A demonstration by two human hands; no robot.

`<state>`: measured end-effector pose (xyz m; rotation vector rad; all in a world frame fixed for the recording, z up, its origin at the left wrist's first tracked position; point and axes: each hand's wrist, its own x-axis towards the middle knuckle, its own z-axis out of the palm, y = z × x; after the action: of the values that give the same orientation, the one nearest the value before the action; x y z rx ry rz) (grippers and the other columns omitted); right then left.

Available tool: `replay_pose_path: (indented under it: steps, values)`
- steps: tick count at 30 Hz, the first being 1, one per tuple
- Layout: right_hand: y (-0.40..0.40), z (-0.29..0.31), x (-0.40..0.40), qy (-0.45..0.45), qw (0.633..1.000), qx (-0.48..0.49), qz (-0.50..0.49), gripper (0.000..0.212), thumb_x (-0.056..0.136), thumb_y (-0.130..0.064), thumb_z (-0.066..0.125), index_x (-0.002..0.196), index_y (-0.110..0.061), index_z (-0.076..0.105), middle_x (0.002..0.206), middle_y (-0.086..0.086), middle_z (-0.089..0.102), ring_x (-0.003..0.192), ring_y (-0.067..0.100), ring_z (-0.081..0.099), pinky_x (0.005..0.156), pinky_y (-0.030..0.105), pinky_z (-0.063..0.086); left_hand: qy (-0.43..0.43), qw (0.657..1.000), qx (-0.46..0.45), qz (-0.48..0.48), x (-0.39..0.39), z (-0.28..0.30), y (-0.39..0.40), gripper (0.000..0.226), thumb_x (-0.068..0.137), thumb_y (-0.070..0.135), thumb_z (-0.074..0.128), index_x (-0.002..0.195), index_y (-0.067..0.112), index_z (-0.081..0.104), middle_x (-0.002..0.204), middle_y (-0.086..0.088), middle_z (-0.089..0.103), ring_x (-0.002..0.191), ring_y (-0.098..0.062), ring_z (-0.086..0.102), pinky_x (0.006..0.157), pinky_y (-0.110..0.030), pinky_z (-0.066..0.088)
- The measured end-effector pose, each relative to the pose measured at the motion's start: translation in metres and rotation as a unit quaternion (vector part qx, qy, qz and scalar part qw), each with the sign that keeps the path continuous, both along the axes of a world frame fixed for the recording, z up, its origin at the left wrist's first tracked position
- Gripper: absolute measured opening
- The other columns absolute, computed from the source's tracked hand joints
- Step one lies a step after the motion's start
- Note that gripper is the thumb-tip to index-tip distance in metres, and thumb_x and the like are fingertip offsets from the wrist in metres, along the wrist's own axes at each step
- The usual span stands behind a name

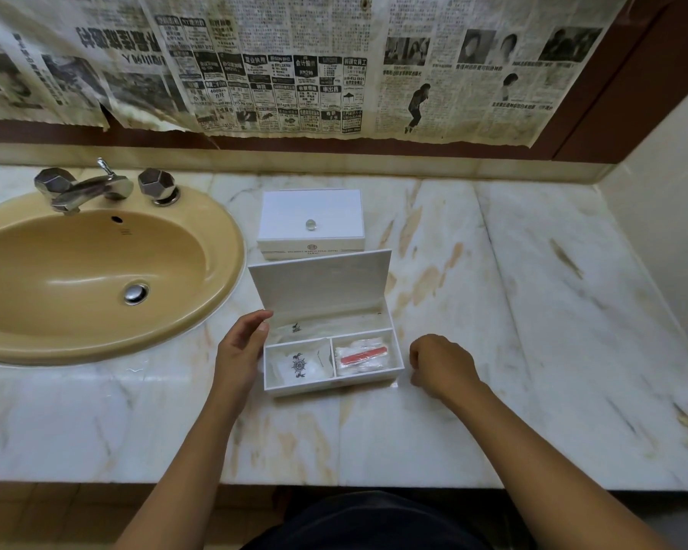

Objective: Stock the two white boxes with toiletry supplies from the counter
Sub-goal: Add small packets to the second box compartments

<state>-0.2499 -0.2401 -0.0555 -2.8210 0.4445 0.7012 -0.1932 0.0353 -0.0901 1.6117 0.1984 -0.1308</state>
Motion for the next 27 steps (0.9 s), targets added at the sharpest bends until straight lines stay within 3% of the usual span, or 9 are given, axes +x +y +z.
replay_pose_path:
  steps: [4,10,17,22,25,27]
  values:
    - [-0.006,0.002,0.001,-0.035,0.999,0.014,-0.008,0.01,0.081,-0.006,0.058,0.083,-0.015,0.063,0.085,0.003,0.064,0.075,0.022,0.062,0.062,0.026,0.044,-0.001,1.0,0.001,0.001,0.0,0.001,0.0,0.02,0.098,0.012,0.054,0.108,0.022,0.068,0.106,0.01,0.069,0.097,-0.001,0.064,0.084,-0.018,0.051]
    - [-0.014,0.028,0.012,-0.105,0.993,0.045,-0.034,0.008,0.088,-0.017,0.063,0.08,-0.018,0.062,0.079,0.001,0.067,0.069,0.019,0.064,0.057,0.022,0.04,-0.007,1.0,0.008,0.002,-0.001,0.002,-0.002,0.019,0.098,0.011,0.053,0.109,0.019,0.067,0.103,0.012,0.069,0.09,0.006,0.064,0.076,-0.011,0.05]
    - [-0.004,0.063,0.031,-0.194,0.975,0.089,-0.066,0.012,0.087,-0.021,0.064,0.076,-0.023,0.058,0.074,-0.001,0.068,0.067,0.019,0.063,0.053,0.022,0.038,-0.006,1.0,0.017,0.0,0.0,0.001,0.0,0.019,0.099,0.012,0.054,0.11,0.02,0.067,0.105,0.012,0.069,0.093,0.003,0.064,0.079,-0.013,0.05]
    - [0.023,0.088,0.035,-0.232,0.955,0.177,-0.049,0.012,0.089,-0.023,0.065,0.079,-0.021,0.059,0.076,-0.004,0.066,0.057,0.001,0.054,0.052,0.02,0.037,-0.007,1.0,0.017,-0.004,-0.001,-0.001,0.001,0.019,0.099,0.013,0.054,0.11,0.021,0.067,0.108,0.01,0.069,0.098,-0.001,0.064,0.085,-0.019,0.049]
    - [0.043,0.094,0.038,-0.248,0.938,0.242,-0.032,0.014,0.087,-0.023,0.068,0.077,-0.016,0.06,0.072,-0.006,0.066,0.053,-0.002,0.054,0.055,0.02,0.042,-0.001,1.0,0.013,-0.006,0.0,-0.004,0.004,0.019,0.098,0.015,0.055,0.109,0.023,0.068,0.111,0.005,0.07,0.104,-0.011,0.065,0.09,-0.028,0.049]
    - [0.058,0.094,0.04,-0.249,0.927,0.281,-0.02,0.015,0.085,-0.022,0.069,0.076,-0.015,0.06,0.069,-0.006,0.065,0.053,-0.001,0.055,0.056,0.02,0.043,0.0,1.0,0.007,-0.005,0.0,-0.003,0.003,0.019,0.098,0.015,0.055,0.109,0.022,0.068,0.11,0.005,0.07,0.103,-0.01,0.065,0.088,-0.025,0.05]
